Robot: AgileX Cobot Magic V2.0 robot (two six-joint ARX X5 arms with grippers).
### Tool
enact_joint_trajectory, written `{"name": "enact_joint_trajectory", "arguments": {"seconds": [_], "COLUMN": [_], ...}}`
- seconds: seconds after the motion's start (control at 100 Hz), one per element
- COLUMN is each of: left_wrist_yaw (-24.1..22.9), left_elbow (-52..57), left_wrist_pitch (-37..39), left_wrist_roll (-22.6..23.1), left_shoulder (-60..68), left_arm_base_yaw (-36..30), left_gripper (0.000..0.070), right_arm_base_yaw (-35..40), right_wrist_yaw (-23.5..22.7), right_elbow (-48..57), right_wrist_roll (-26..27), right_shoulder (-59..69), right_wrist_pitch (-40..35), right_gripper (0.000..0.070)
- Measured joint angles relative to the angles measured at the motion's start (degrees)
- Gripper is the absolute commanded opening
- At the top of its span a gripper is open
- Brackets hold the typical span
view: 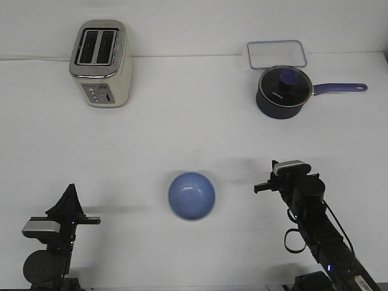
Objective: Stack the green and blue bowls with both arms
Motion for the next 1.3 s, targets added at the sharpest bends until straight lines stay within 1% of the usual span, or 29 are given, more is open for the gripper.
{"name": "enact_joint_trajectory", "arguments": {"seconds": [0.19, 0.27, 0.4, 0.54, 0.74, 1.06, 1.13, 1.3], "left_wrist_yaw": [0.00, 0.00, 0.00, 0.00, 0.00, 0.00, 0.02, 0.00], "left_elbow": [0.00, 0.00, 0.00, 0.00, 0.00, 0.00, 0.00, 0.00], "left_wrist_pitch": [0.00, -0.02, -0.02, -0.02, -0.02, -0.02, 0.02, -0.24], "left_wrist_roll": [0.00, 0.00, 0.00, 0.00, 0.00, -0.02, -0.02, -0.04], "left_shoulder": [0.00, 0.00, 0.00, 0.00, 0.00, 0.00, 0.00, 0.02], "left_arm_base_yaw": [0.02, 0.00, 0.02, 0.02, 0.00, 0.00, 0.00, 0.00], "left_gripper": [0.0012, 0.0012, 0.0012, 0.0012, 0.0012, 0.0012, 0.0012, 0.0012], "right_arm_base_yaw": [-0.02, -0.09, -0.13, -0.13, -1.25, -8.87, -9.70, -10.14], "right_wrist_yaw": [0.09, 1.22, 1.70, 1.73, 1.70, 1.75, 1.77, 2.01], "right_elbow": [0.00, 0.00, 0.00, -0.59, -7.06, -20.57, -22.38, -23.87], "right_wrist_roll": [0.00, -0.02, -0.15, -0.17, -1.07, -1.42, -1.42, -1.42], "right_shoulder": [0.00, -0.79, -5.46, -13.29, -28.85, -52.48, -53.75, -53.62], "right_wrist_pitch": [0.22, 0.24, 0.26, 0.81, 1.18, 0.81, 1.75, 0.63], "right_gripper": [0.0000, 0.0000, 0.0000, 0.0000, 0.0000, 0.0000, 0.0000, 0.0000]}}
